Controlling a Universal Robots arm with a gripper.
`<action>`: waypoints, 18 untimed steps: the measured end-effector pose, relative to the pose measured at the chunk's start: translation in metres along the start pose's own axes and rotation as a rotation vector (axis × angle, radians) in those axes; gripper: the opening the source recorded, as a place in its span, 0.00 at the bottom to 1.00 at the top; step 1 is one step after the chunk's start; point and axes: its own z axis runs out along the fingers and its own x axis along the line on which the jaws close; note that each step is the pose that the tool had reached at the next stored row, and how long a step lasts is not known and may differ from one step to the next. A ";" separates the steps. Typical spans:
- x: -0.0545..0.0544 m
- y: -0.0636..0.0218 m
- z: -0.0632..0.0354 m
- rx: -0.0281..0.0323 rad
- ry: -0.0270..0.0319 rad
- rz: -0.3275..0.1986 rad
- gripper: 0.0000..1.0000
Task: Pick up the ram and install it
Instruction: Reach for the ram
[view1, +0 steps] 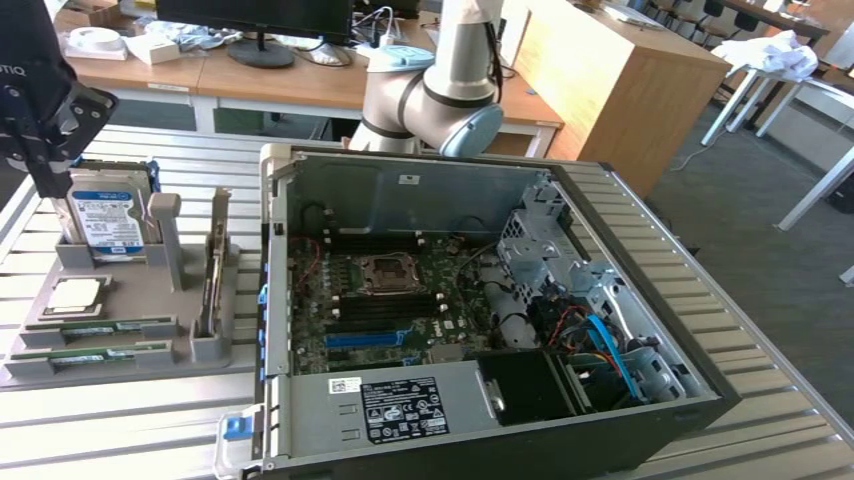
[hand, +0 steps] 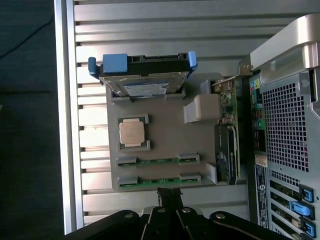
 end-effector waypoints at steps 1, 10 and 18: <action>0.000 -0.0012 0.0000 0.0000 -0.0001 0.000 0.10; -0.001 -0.0102 -0.0005 0.0000 0.0000 0.000 0.10; -0.003 -0.0124 -0.0005 0.0000 0.0000 0.000 0.10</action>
